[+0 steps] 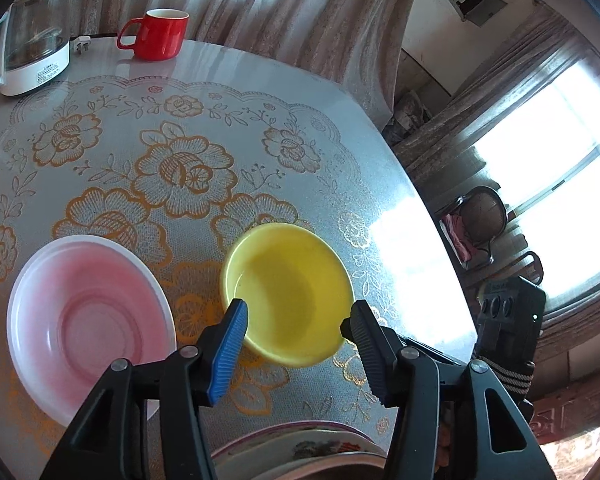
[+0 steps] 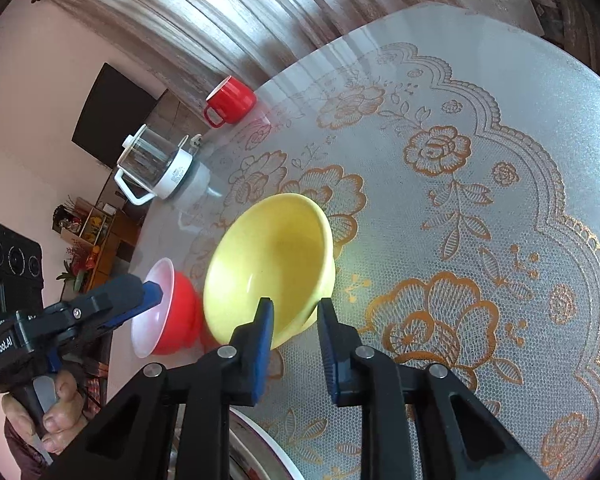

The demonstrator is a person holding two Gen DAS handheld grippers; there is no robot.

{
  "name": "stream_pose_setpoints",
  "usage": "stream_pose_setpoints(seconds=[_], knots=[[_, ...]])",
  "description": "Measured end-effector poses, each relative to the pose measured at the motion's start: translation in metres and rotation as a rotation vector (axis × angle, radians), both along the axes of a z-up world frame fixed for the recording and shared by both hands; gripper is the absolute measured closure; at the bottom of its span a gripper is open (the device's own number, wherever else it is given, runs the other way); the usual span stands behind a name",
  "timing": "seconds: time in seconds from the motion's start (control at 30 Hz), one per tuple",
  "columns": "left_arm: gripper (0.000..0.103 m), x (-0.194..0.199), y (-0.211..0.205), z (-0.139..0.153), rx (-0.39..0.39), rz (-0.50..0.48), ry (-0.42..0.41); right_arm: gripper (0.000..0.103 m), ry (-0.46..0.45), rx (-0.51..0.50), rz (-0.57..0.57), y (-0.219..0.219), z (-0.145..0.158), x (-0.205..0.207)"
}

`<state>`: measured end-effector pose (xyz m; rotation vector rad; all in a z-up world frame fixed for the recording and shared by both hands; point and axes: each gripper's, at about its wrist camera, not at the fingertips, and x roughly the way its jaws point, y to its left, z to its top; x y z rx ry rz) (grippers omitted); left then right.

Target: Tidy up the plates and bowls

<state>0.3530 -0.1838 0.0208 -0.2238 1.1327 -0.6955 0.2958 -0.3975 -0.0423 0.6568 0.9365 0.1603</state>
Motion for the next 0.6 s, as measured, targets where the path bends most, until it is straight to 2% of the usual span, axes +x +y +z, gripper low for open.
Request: stream_pose_setpoints(seconds=[0.13,0.23,0.37,0.5,0.6], knots=[[0.042,0.013,-0.007,-0.008,0.02,0.011,0.012,0.093,-0.002,-0.018,-0.016,-0.005,0.001,-0.001],[0.04,0.018,-0.009,-0.01,0.031,0.013,0.009,0.094,-0.009,-0.041,-0.024,-0.01,0.004,-0.003],[0.04,0.024,-0.013,-0.018,0.084,0.022,0.012,0.093,-0.007,-0.048,-0.027,-0.016,0.005,-0.005],[0.04,0.027,-0.022,-0.021,0.108,-0.001,0.005,0.081,0.0,0.006,-0.035,-0.019,0.0,-0.004],[0.038,0.027,-0.026,-0.02,0.126,-0.009,-0.009,0.078,0.002,0.038,-0.032,-0.018,-0.002,-0.003]])
